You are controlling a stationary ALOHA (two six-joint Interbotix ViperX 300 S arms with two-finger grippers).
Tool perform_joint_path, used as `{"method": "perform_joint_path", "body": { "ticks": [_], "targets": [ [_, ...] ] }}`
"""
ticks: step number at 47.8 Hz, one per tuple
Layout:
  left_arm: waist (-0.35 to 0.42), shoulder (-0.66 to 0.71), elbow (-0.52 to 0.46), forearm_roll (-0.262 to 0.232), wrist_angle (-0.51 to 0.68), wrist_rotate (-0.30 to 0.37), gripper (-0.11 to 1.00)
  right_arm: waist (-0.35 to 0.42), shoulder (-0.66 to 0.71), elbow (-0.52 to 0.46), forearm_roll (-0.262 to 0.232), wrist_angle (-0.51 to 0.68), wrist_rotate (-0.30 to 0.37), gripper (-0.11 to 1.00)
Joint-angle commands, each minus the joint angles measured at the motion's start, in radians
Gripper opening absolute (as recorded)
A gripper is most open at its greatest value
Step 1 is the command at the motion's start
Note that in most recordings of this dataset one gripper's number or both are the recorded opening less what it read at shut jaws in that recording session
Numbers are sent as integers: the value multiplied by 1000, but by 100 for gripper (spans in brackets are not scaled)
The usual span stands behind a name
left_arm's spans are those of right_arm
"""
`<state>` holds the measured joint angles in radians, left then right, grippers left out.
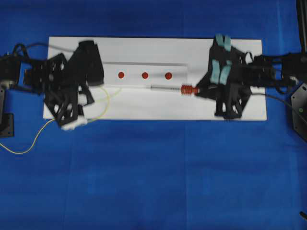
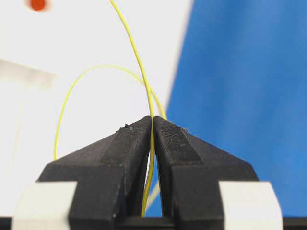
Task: Touch the tip of the soldering iron to the tip of the solder at the mark.
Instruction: 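Lift both tools and bring them over the red-dot strip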
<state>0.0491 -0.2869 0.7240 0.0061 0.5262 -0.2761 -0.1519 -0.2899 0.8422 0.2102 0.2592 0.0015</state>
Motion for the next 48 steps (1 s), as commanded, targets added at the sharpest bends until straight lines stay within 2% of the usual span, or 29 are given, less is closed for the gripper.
{"method": "perform_joint_path", "body": {
  "ticks": [1, 7, 18, 36, 48],
  "targets": [
    [52, -9, -32, 5, -6, 31, 3, -31, 0, -37, -28, 6, -3, 6],
    [95, 0, -52, 5, -6, 72, 3, -63, 2, -43, -61, 9, -2, 6],
    [118, 18, -74, 5, -8, 107, 3, -83, 2, -44, -81, 9, -2, 6],
    [117, 2, -51, 3, -8, 91, 3, -83, 2, -49, -81, 9, -2, 6],
    [89, 5, -31, 2, -25, 78, 3, -83, 5, -52, -81, 9, 0, 6]
  ]
}}
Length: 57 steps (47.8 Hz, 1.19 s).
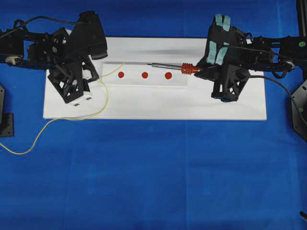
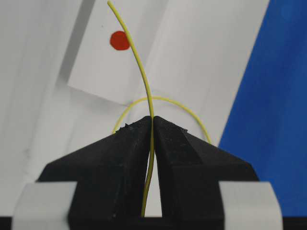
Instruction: Touch the tip of the soldering iron to the tip of the solder at the mark.
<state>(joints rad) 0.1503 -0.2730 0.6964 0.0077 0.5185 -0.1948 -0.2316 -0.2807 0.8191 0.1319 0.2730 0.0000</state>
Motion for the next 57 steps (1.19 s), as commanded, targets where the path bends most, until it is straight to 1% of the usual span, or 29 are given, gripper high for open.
{"method": "perform_joint_path", "body": {
  "ticks": [1, 14, 19, 25, 37, 57],
  "targets": [
    [-14, -8, 2, 0, -26, -6, 3, -3, -5, -29, -3, -5, 2, 6],
    [-20, 48, 97, 0, -169, -54, 3, -3, -5, -28, -3, -6, 2, 6],
    [-18, 58, 112, 0, -190, -67, 3, -3, -5, -29, -3, -8, 2, 6],
    [-18, 72, 123, 0, -216, -69, 3, -3, -5, -26, -3, -9, 2, 6],
    [-18, 106, 124, 0, -224, -69, 3, -3, -5, -26, -3, -9, 0, 6],
    [-18, 106, 126, -2, -222, -69, 3, -3, 11, -43, -3, -11, 0, 6]
  ]
}}
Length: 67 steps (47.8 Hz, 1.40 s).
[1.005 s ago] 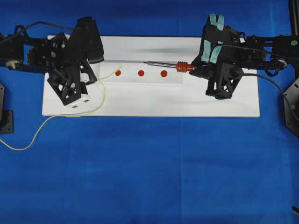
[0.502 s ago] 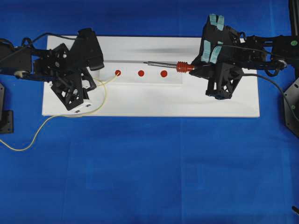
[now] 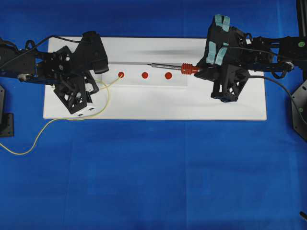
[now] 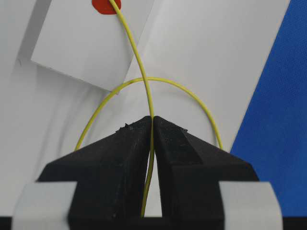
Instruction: Touch the tip of the soldering iron to the tip of the solder at the mark.
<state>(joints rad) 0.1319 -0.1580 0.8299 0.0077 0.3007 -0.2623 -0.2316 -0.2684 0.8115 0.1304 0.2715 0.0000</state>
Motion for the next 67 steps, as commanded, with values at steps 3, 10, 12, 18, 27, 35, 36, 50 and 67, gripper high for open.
{"method": "perform_joint_path", "body": {
  "ticks": [3, 10, 12, 18, 27, 35, 36, 50, 67],
  "targets": [
    [0, -8, -8, 0, -5, -2, 3, -3, 12, -48, -2, -6, 0, 6],
    [0, -9, -8, -2, -3, -2, 3, -3, 67, -104, -2, 3, -2, 6],
    [0, -9, -8, -2, -3, -2, 3, -3, 83, -120, -2, 11, -3, 6],
    [0, -9, -8, 0, -3, -2, 3, 2, 138, -169, -8, 32, -3, 6],
    [0, -11, -6, -2, -3, 0, 3, 20, 225, -219, -17, 40, -3, 6],
    [0, -11, -8, -2, -3, -2, 3, 21, 276, -241, -17, 35, -2, 6],
    [0, -11, -6, -2, -3, -2, 3, 21, 284, -242, -17, 35, -2, 6],
    [0, -11, -6, -2, -3, 0, 3, 28, 301, -242, -17, 21, -3, 6],
    [0, -11, -6, -2, -5, 0, 3, 43, 301, -244, -18, 21, -3, 6]
  ]
}}
